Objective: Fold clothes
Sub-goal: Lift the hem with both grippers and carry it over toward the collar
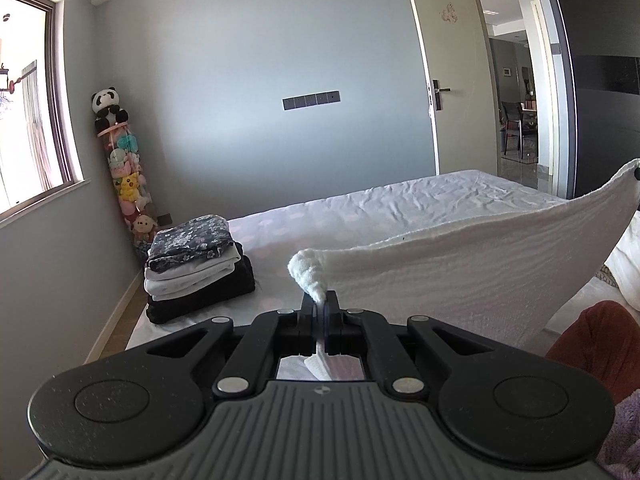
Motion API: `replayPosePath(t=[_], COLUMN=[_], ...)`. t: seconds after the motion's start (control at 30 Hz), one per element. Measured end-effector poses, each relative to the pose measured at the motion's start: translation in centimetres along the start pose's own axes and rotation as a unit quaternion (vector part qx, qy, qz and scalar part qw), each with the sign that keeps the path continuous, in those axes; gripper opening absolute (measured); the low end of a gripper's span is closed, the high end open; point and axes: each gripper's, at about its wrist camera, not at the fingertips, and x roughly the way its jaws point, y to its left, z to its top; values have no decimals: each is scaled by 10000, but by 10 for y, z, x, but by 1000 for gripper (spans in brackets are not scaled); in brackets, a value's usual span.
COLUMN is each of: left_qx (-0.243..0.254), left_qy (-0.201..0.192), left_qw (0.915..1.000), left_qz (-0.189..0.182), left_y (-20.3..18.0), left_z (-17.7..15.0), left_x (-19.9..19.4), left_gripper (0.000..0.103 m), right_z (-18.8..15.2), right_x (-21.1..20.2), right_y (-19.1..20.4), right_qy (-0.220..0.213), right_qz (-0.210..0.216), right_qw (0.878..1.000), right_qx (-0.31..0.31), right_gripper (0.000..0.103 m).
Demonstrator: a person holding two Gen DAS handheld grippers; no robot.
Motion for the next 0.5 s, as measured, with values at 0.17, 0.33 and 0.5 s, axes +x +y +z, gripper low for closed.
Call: replayPosePath(t=[0.17, 0.33, 0.5], left_qx=[152, 203, 202], left_qy=[152, 294, 443], left_qw=[9998, 9994, 9988], left_qz=[34, 29, 36], left_y=[0, 1, 5], left_z=[3, 3, 1], left_x=[26, 48, 67], left_gripper=[4, 4, 4], right_z=[-7, -13, -18], right_x=[29, 54, 79], right_y=[-2, -5, -3], right_qy=[224, 384, 516], right_qz=[-77, -141, -144], right_qw=[9997, 9991, 9985], right_qx=[92, 128, 73], right_gripper=[6, 6, 6])
